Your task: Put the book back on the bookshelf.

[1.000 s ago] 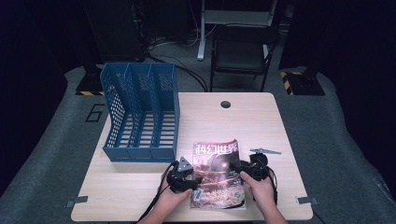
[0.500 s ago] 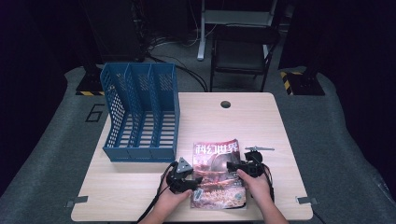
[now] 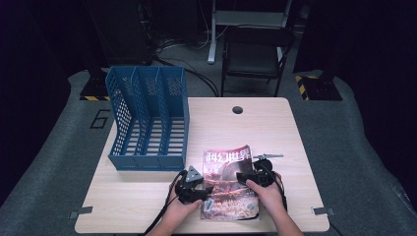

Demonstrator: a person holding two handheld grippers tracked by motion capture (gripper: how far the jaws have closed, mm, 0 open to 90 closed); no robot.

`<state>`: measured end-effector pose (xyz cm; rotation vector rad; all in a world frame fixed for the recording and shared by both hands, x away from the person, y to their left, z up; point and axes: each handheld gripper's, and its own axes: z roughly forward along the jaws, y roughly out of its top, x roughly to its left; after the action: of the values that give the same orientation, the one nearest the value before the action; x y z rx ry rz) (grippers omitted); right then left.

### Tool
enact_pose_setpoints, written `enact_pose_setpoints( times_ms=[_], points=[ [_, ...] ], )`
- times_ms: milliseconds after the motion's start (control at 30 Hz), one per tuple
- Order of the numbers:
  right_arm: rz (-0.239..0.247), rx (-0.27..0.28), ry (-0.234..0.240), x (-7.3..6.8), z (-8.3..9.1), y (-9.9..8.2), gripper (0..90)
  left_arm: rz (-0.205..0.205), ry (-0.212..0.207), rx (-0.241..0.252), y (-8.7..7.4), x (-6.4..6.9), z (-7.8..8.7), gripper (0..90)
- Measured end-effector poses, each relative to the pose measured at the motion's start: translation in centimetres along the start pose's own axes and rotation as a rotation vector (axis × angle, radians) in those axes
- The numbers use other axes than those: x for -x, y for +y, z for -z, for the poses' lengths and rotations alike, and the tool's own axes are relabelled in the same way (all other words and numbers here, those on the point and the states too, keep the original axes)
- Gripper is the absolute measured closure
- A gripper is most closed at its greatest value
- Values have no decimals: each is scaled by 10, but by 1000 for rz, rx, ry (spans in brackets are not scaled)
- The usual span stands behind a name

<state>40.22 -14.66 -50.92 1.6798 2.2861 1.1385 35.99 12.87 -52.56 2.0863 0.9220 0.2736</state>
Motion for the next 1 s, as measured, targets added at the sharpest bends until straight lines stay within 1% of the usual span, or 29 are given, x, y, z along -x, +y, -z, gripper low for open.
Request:
enact_pose_setpoints(
  times_ms=[33,67,133,200,233,300,367,400,433,467,533,600,633,700,800,867,933,1000],
  points=[
    [1,-4,1,0,0,0,429,14,-3,9,-1,1,0,448],
    [17,-3,9,-1,-1,0,382,9,-7,8,-1,0,0,448],
    [21,-3,8,-2,-1,-1,379,11,-7,2,0,0,0,448],
    [40,-2,-4,-4,-1,-1,384,10,-8,7,-1,0,0,448],
    [41,-2,-4,-4,-1,-1,386,11,-8,7,-1,0,0,448],
    [27,-2,-7,-3,0,-1,427,11,-9,6,-1,0,0,448],
    [36,4,-18,-2,0,-2,480,10,-9,6,-1,0,0,448],
    [23,3,-23,-2,1,-2,507,10,-9,7,-1,0,0,448],
    [31,7,-24,0,1,-2,531,9,-9,7,-1,0,0,448],
    [11,7,-13,2,2,-2,569,9,-15,4,-1,0,0,448],
    [3,5,-10,3,2,-2,582,5,-8,5,-1,0,0,448],
    [-4,1,-1,4,3,-3,623,-1,-3,16,-2,-1,0,447],
    [-8,3,5,5,3,-3,632,9,-7,18,-2,0,0,447],
    [-15,2,10,6,3,-3,653,4,-5,18,-2,0,0,447],
    [-4,14,16,7,3,-3,682,-1,-3,16,-2,-1,0,447],
    [-3,18,21,6,4,-3,720,-10,-2,14,-2,-1,0,447],
    [-1,20,29,4,6,-3,753,-9,-1,14,-2,-1,0,447],
    [4,23,32,4,5,-3,758,-9,-1,9,-1,-1,0,447]
  ],
)
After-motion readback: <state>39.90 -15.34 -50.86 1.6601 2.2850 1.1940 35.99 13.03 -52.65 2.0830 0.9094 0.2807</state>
